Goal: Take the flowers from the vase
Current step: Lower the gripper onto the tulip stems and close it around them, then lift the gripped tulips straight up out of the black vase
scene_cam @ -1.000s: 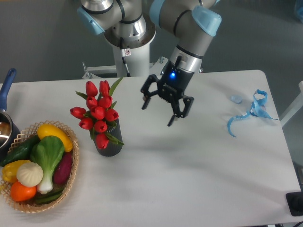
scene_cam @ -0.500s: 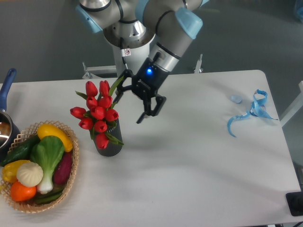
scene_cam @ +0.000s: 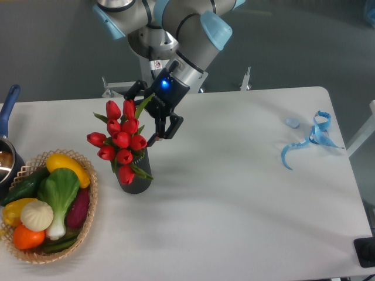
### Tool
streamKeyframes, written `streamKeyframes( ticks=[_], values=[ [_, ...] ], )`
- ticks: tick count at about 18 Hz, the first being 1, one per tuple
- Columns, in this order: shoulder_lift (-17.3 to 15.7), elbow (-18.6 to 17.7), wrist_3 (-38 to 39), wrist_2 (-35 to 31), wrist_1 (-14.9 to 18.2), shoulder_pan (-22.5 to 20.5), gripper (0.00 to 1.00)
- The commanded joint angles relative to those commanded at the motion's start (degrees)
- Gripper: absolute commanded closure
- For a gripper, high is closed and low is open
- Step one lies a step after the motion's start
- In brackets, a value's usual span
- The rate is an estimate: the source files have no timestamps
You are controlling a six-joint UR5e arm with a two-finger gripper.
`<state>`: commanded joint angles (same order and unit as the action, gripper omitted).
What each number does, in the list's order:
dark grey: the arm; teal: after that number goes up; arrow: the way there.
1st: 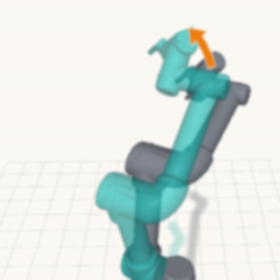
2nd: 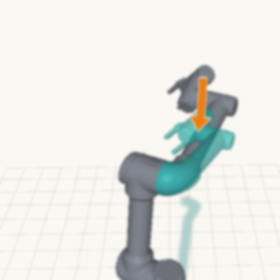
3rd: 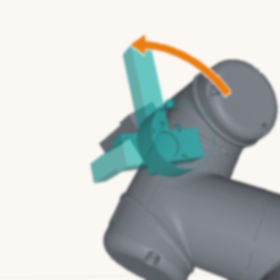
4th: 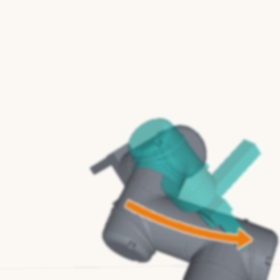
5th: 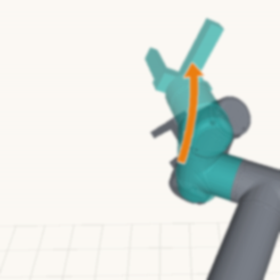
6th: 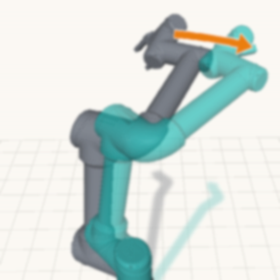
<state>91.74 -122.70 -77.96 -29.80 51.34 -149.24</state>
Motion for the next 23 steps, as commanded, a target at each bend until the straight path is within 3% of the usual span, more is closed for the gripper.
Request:
streamKeyframes(
  ticks=[3,7,8,10,12,13,23],
  values=[
    [3.53,1.41,0.17,0.18,-3.08,2.02,0.0],
    [3.71,1.59,0.44,0.18,-3.17,2.2,0.02],
    [3.53,1.5,0.44,0.18,-3.17,2.2,0.14],
    [3.18,1.59,0.53,0.18,-3.17,2.11,0.56],
    [2.92,1.5,0.7,0.09,-3.08,1.94,0.91],
    [2.74,1.5,0.7,-0.08,-3.08,1.85,1.0],
    [-1.65,2.11,7.81,0.53,-3.08,0.09,1.0]
  ],
)
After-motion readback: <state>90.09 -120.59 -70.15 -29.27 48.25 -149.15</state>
